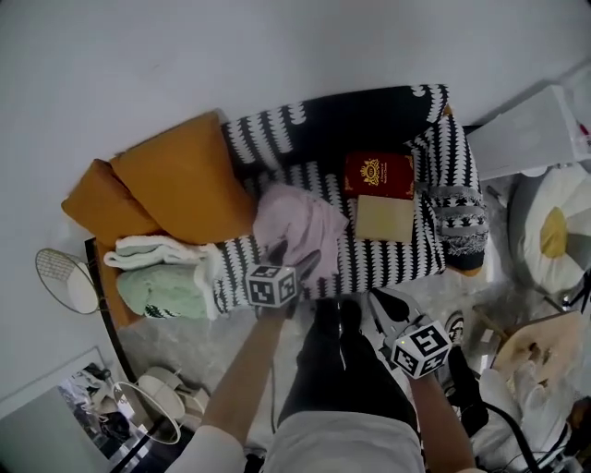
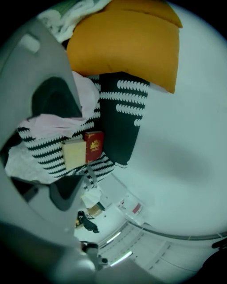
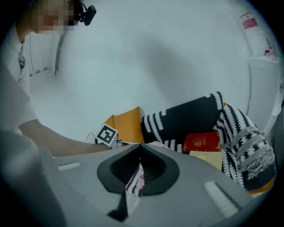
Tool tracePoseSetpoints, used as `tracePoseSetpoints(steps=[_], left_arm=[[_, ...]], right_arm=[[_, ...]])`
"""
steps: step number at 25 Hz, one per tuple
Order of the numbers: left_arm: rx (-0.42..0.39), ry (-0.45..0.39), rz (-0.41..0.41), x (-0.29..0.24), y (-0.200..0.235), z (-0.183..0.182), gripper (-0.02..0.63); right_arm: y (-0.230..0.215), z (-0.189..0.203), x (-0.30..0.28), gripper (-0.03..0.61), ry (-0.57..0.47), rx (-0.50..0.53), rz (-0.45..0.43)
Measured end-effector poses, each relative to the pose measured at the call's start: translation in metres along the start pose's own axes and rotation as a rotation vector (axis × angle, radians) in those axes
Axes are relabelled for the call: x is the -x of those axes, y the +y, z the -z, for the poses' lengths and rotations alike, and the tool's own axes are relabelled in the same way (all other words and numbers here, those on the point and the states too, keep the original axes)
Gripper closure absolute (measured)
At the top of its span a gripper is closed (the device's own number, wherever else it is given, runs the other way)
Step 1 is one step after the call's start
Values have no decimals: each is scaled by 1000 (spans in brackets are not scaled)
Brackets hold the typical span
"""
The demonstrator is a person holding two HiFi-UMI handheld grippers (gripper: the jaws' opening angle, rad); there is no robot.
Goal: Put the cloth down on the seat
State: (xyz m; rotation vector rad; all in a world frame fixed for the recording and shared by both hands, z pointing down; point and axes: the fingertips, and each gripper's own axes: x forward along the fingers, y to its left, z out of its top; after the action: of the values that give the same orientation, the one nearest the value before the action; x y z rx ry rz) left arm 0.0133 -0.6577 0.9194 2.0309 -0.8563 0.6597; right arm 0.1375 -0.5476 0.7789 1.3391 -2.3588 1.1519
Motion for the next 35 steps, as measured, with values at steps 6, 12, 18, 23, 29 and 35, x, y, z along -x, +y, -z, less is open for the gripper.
tracePoseSetpoints(steps=[6,12,18,23,29,35], left_arm=[[-14,-76,-39,59,-38,-15,326],[3,-149,-45,117,-83,-12,396],[-10,-215,-65,171,-130,3,508],[-23,-280,-76,214,-165,14,536],[-34,-362,-102,268,-197,30,578],[-32,-381,-124,307,-210,62,611]], right_arm=[[24,-23,41,583,-28,53,-25],[39,-34,92,583,-53,97,-33],[51,-32,146,583,-68,142,-29],[63,-26,183,583,-84,178,-32],[88,-17,223,583,-110,209,-50],[110,-6,245,583,-125,226,-58]])
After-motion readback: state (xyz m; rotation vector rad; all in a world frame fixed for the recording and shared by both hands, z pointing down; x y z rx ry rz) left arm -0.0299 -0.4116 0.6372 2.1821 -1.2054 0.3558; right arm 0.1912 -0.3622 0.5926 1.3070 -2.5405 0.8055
